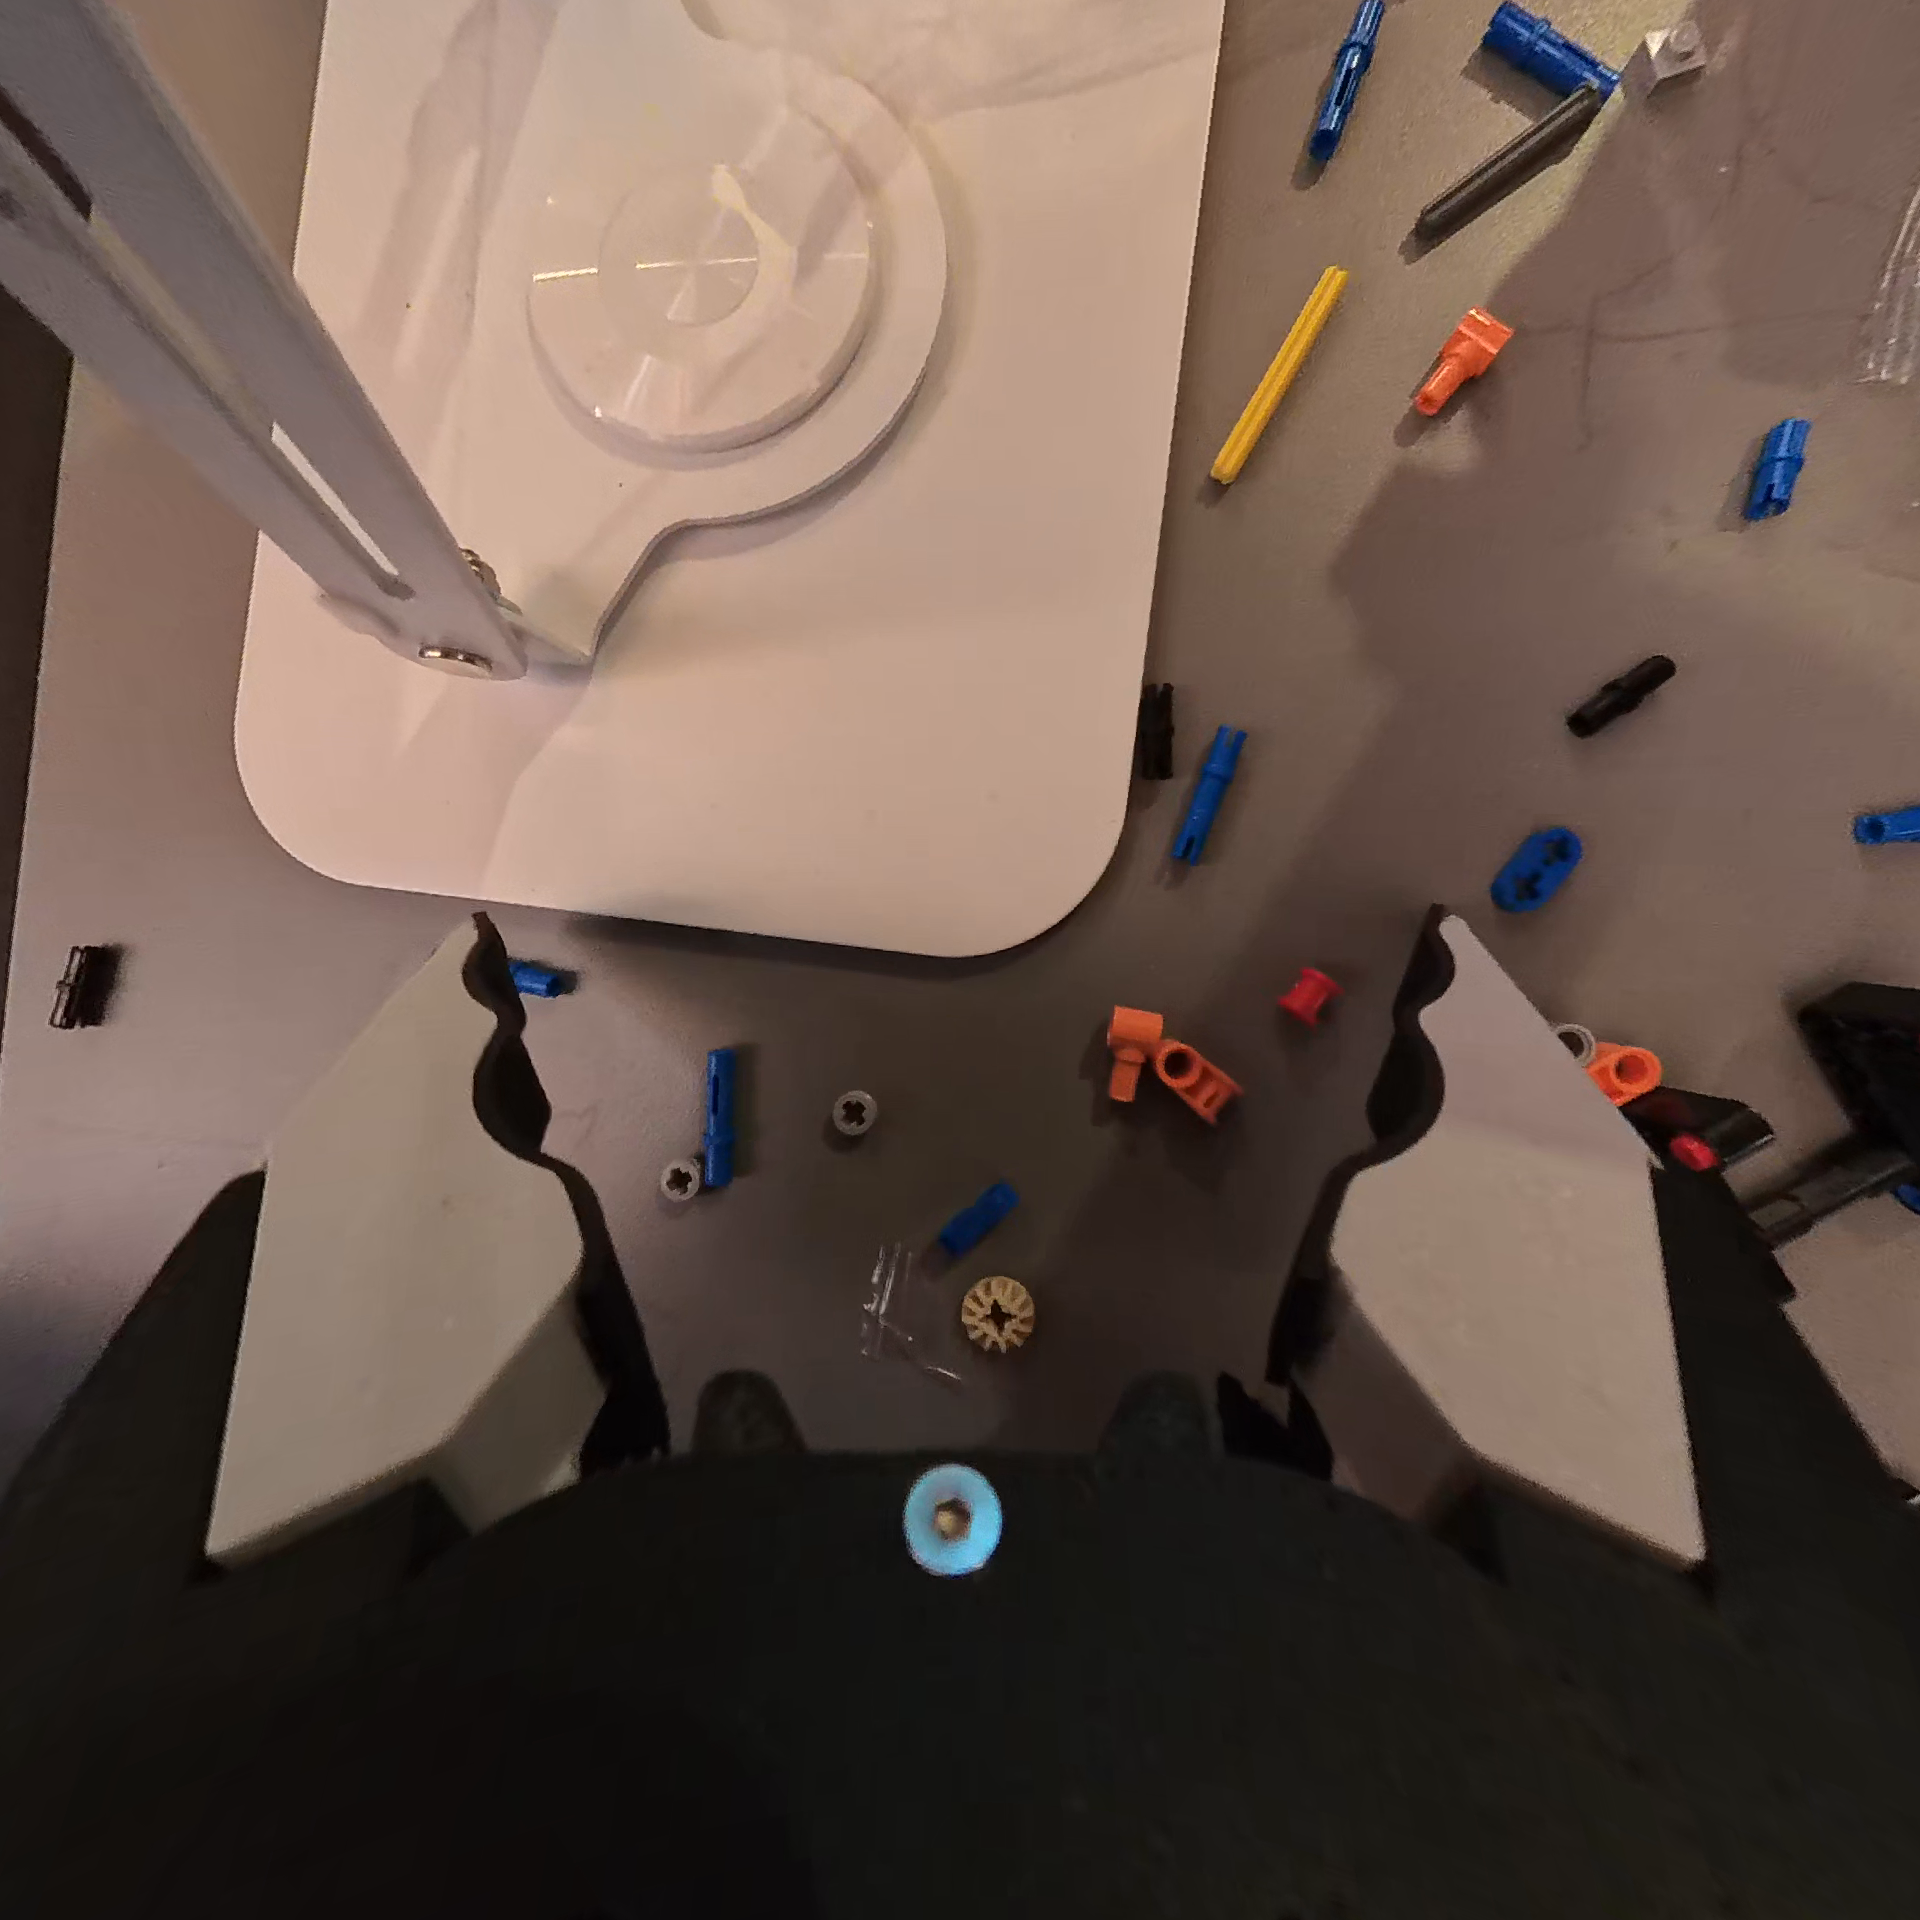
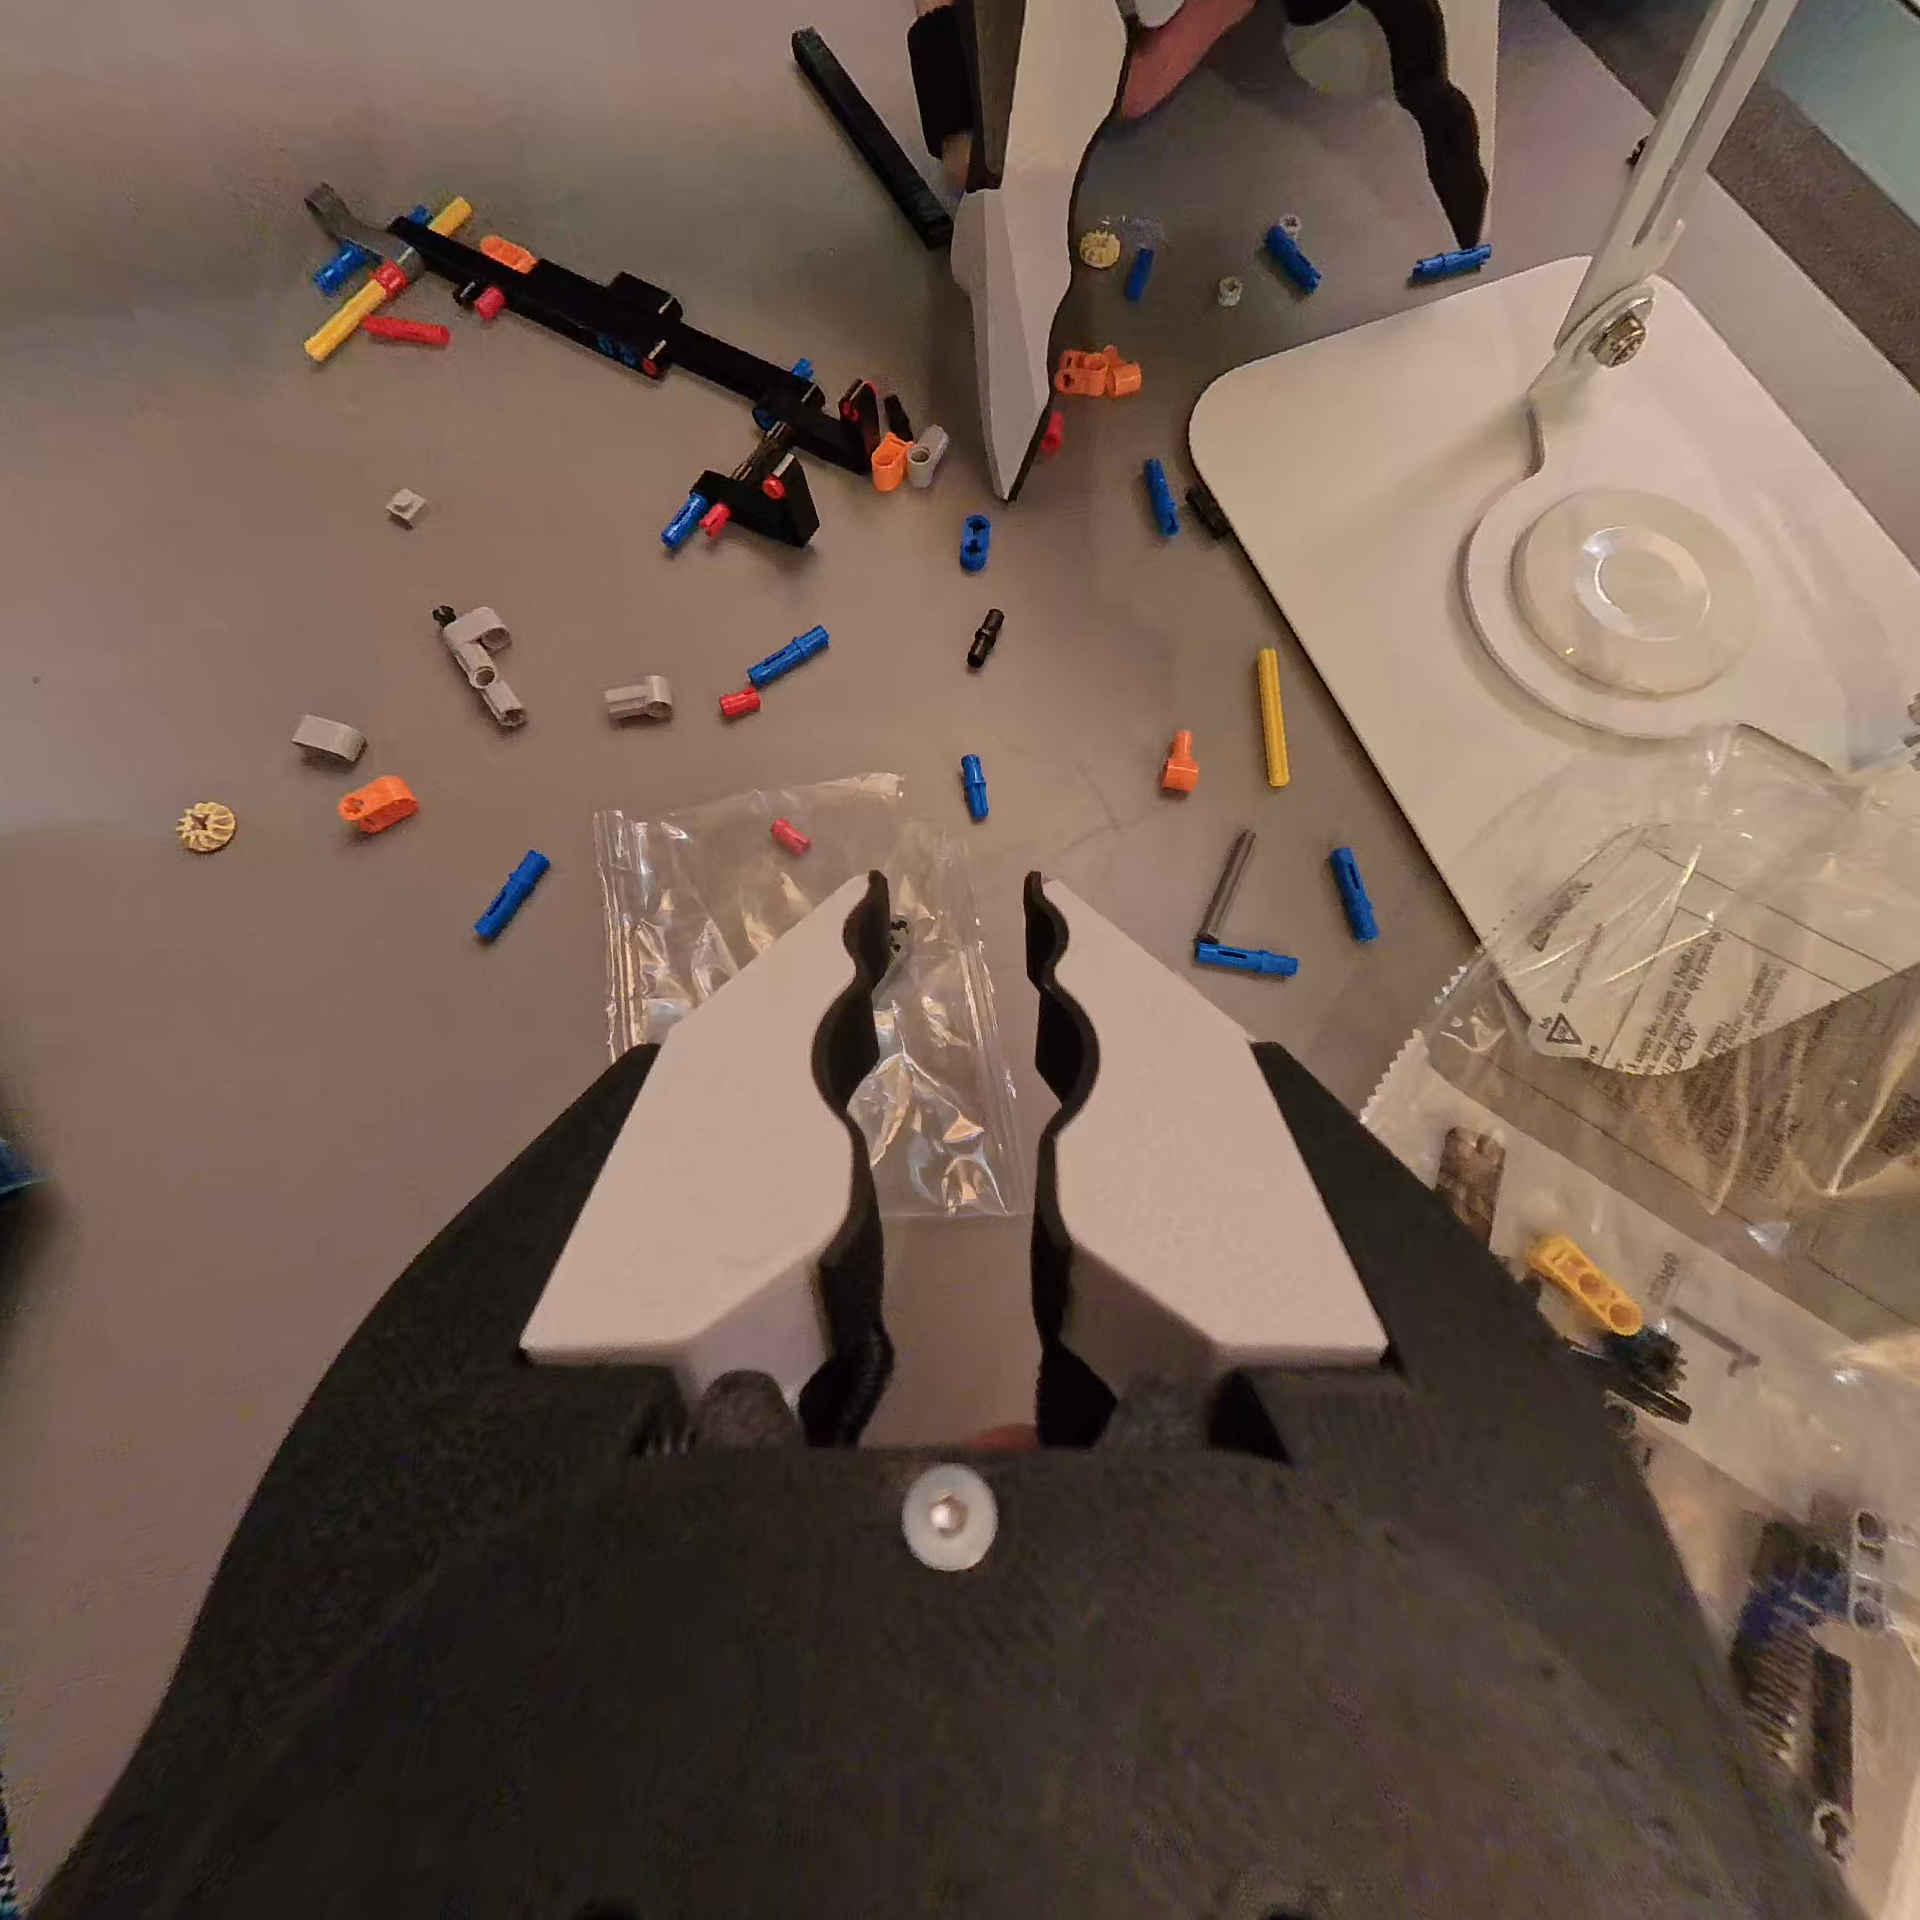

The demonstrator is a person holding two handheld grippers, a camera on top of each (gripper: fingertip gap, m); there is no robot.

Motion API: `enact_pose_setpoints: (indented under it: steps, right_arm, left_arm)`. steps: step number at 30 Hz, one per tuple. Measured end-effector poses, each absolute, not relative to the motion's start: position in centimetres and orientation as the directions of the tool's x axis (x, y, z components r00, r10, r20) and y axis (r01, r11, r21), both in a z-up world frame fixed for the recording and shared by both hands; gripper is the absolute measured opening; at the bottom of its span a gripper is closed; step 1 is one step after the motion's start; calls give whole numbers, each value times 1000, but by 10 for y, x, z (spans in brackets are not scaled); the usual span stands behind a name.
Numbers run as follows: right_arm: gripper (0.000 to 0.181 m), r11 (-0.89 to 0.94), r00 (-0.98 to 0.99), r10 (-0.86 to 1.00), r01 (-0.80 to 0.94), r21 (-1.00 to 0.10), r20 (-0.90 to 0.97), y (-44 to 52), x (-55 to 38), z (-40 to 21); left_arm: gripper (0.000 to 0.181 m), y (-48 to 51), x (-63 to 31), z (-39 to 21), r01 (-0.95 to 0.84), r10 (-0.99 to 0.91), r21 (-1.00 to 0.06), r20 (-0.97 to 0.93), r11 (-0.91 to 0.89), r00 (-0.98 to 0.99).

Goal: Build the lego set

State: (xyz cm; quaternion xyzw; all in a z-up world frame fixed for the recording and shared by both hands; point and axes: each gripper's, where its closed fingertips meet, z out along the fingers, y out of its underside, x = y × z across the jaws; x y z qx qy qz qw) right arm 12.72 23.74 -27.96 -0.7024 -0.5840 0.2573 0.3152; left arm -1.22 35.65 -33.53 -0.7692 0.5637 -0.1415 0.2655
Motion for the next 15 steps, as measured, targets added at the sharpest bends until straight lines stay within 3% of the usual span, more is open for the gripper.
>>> enact_pose_setpoints:
  steps: [6, 10, 15]
  right_arm:
    - [24, -116, 186, 983, 654, -747, 10, 237, 131, -277]
    - [24, -109, 179, 984, 656, -747, 14, 237, 131, -276]
    - [25, -103, 169, 986, 647, -756, 10, 233, 130, -273]
  left_arm:
    - [138, 344, -13, -337, -765, -936, -581, -12, -279, 351]
    - [157, 344, -21, -339, -759, -913, -566, -28, -321, 407]
    - [158, 338, -18, -326, -620, -854, -664, 56, -418, 517]
